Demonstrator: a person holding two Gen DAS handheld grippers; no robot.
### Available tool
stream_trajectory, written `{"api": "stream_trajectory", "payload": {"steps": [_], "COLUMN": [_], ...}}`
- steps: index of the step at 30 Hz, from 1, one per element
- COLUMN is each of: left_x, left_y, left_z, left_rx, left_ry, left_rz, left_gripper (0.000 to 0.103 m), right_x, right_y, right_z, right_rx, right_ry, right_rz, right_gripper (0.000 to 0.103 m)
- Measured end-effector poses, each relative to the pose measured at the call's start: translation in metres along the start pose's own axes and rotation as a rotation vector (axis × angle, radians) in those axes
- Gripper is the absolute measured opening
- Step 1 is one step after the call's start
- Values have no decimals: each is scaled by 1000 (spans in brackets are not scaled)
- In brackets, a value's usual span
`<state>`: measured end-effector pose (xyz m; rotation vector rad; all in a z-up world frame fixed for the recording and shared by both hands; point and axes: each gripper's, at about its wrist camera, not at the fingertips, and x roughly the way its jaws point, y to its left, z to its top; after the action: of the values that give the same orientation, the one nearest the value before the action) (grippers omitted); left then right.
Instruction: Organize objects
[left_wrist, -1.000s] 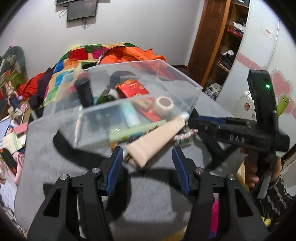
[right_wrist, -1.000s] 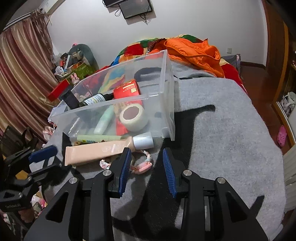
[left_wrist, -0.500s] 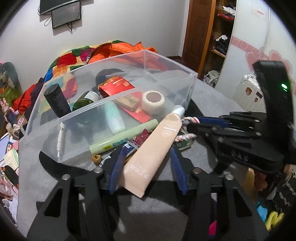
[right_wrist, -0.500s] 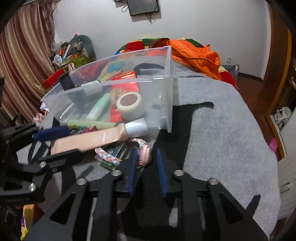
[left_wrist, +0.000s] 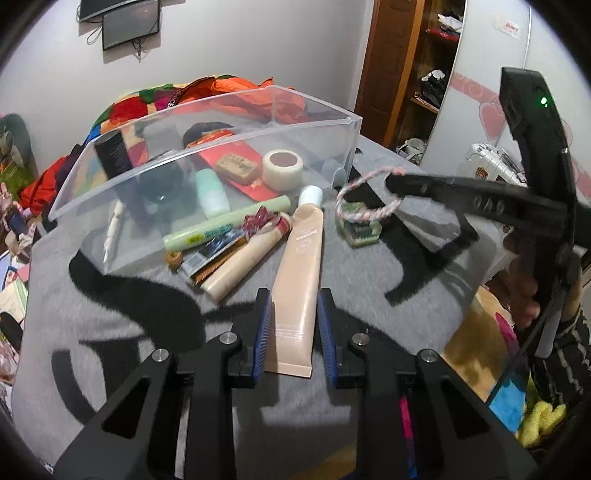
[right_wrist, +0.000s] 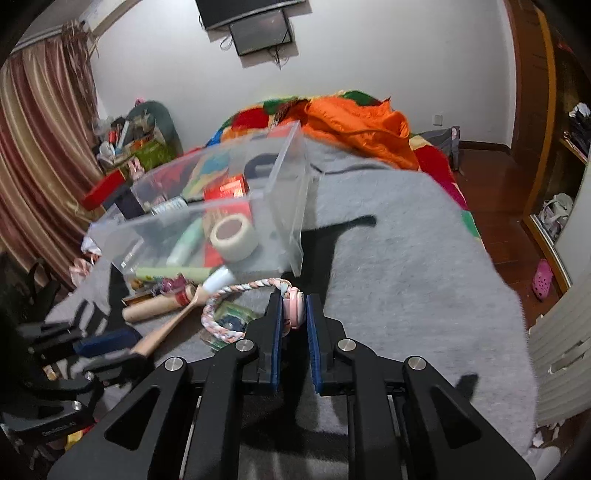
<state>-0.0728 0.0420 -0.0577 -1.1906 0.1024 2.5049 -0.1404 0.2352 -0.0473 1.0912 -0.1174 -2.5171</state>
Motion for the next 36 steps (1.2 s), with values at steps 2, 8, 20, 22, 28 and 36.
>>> {"api": "stream_trajectory", "payload": {"steps": [2, 8, 20, 22, 28, 36], "left_x": [-5, -10, 40, 45, 58, 56], "left_y": [1, 2, -11, -10, -12, -10], "left_z": [-4, 2, 44, 47, 49, 48], "left_rx": [0, -5, 48, 38, 30, -1], "left_ry": [4, 23, 104, 112, 121, 95], "left_rz": [3, -22, -51, -58, -49, -24], "left_gripper": [25, 25, 30, 32, 33, 17], "right_x": [-8, -25, -36, -34, -26, -29], "right_y": [1, 2, -5, -5, -5, -1], "right_z": [2, 4, 3, 3, 1, 0], "right_rx": [-3, -10, 2, 0, 3, -6], "right_ry": [-22, -63, -81, -75, -53, -60], "right_rz": [0, 13, 43, 49, 74, 74], "right_gripper": [11, 11, 11, 11, 11, 11]}}
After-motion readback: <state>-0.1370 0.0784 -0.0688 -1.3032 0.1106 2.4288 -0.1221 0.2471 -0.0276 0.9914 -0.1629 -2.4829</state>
